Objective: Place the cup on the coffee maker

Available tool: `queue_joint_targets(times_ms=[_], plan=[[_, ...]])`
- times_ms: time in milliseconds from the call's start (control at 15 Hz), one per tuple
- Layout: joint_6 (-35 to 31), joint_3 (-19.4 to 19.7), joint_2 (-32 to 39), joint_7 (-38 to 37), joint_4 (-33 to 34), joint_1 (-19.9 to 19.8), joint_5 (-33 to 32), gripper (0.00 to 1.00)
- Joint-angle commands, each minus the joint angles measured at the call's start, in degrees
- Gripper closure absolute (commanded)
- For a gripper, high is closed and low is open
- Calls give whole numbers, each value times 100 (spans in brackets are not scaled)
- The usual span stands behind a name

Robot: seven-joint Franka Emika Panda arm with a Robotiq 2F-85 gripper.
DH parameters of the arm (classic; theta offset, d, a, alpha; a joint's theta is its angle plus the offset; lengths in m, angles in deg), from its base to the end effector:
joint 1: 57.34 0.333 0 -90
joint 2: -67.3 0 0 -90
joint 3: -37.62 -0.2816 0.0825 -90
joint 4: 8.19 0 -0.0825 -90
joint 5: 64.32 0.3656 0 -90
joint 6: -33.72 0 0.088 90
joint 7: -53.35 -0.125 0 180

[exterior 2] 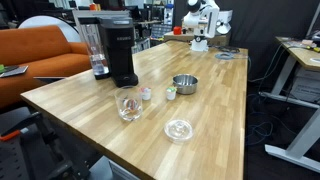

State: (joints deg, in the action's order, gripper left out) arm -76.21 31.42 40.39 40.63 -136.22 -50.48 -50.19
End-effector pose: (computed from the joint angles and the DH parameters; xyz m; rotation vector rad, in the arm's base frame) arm 0.4113 0.1218 0.5222 -2.9183 0.1002 -0.1575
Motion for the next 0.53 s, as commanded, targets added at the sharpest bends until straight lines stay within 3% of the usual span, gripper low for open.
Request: queue_joint_targets(times_ms=[0,467], plan=[[17,-43,0,19,13,-56,21,0],[-102,-64,-27,-221,-20,-200,-113,0]])
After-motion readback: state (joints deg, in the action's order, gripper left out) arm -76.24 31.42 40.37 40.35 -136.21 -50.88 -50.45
